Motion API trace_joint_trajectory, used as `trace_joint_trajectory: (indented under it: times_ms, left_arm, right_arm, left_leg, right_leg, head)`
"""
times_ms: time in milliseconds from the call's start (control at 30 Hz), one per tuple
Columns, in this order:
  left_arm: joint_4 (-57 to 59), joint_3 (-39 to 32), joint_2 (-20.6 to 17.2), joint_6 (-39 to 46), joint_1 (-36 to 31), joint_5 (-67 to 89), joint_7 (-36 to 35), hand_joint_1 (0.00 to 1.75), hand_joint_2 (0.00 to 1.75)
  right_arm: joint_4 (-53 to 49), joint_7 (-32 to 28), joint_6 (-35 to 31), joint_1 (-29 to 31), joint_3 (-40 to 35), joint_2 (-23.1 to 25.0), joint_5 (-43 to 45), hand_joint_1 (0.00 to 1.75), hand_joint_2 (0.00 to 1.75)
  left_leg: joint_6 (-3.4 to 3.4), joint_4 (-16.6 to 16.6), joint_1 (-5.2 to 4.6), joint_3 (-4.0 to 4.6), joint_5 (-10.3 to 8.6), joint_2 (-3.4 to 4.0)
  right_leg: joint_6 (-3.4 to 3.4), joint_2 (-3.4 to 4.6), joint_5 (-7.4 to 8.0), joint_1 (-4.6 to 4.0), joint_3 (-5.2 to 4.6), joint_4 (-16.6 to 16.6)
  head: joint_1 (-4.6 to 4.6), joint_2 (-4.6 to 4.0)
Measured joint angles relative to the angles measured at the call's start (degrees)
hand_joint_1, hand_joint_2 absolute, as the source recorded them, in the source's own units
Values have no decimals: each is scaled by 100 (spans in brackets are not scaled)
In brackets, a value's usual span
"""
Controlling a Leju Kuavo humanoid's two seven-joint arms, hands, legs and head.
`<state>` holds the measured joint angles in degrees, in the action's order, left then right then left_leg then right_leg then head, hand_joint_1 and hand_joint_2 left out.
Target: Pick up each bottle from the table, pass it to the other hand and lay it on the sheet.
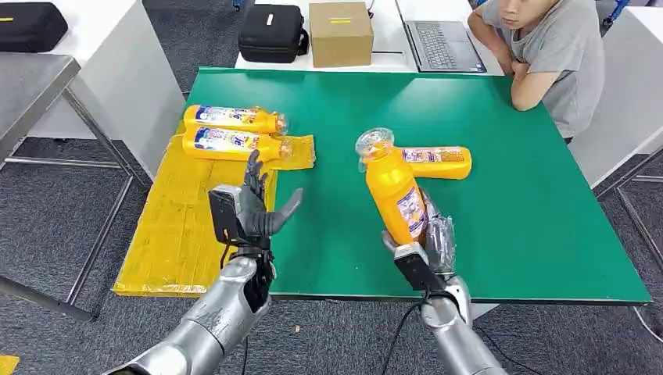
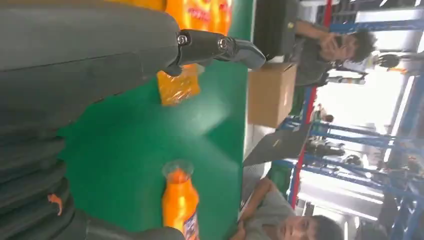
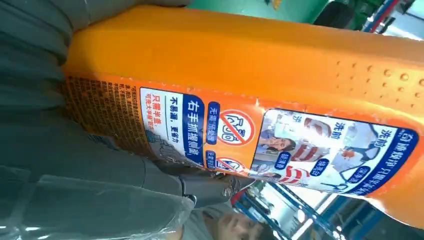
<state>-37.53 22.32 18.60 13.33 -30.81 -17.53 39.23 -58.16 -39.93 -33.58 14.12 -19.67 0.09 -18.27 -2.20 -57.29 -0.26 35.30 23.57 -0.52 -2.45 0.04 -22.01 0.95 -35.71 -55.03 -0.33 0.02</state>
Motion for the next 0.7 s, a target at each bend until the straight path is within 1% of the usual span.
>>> trace_joint_trajectory:
  times_ms: [233,700]
  left_arm:
    - [63,94,98,-105,74,-6,-94,0,175]
    - [63,219,138,-103,86,29,-118,0,175]
  right_arm:
    - [-20,-2,-225,-54,-229,98,-42,175,175]
    - [-22,-2,-304,-97,-336,157,-13,175,175]
  left_leg:
    - [0,0,0,1,0,1]
    - [0,0,0,3,0,0]
  right_leg:
    - [0,0,0,0,-2,0]
    - [0,0,0,0,-4,0]
  head:
    - [0,0]
    - [2,0]
